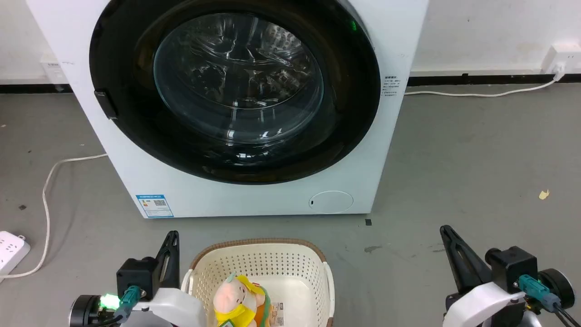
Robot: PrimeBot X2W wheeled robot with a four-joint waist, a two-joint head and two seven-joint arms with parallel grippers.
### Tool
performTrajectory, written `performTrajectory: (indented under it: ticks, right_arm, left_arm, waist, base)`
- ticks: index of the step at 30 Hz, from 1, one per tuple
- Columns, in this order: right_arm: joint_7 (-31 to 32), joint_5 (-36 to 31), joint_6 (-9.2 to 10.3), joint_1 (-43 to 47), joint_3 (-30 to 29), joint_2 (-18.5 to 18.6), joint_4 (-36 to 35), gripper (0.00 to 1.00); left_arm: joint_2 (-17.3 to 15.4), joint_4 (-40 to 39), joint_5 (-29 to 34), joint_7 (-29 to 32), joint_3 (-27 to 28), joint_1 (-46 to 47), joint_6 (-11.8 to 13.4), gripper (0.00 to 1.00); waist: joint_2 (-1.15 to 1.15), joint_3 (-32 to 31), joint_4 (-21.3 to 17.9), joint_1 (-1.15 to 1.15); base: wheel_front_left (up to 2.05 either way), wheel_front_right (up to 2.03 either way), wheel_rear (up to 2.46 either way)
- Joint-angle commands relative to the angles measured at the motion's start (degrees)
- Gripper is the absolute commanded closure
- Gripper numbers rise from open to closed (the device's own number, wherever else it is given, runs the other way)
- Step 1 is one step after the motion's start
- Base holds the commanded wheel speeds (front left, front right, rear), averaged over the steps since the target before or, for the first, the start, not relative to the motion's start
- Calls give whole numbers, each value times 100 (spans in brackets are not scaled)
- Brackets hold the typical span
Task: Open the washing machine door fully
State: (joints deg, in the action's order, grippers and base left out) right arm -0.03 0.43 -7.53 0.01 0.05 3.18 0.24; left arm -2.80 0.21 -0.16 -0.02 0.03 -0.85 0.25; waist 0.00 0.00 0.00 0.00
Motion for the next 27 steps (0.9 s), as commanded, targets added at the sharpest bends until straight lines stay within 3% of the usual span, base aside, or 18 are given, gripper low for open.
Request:
performTrajectory:
  ticks: [1, 27]
  right_arm:
    - [3, -43, 4, -1, -5, -30, -24, 100]
    - [3, -43, 4, -1, -5, -30, -24, 100]
  left_arm:
    - [-8, -21, 16, 2, -3, 85, -25, 100]
    - [-8, -21, 16, 2, -3, 85, -25, 100]
  waist:
    - [0, 0, 0, 0]
    - [0, 0, 0, 0]
  base:
    - [0, 0, 0]
    - [0, 0, 0]
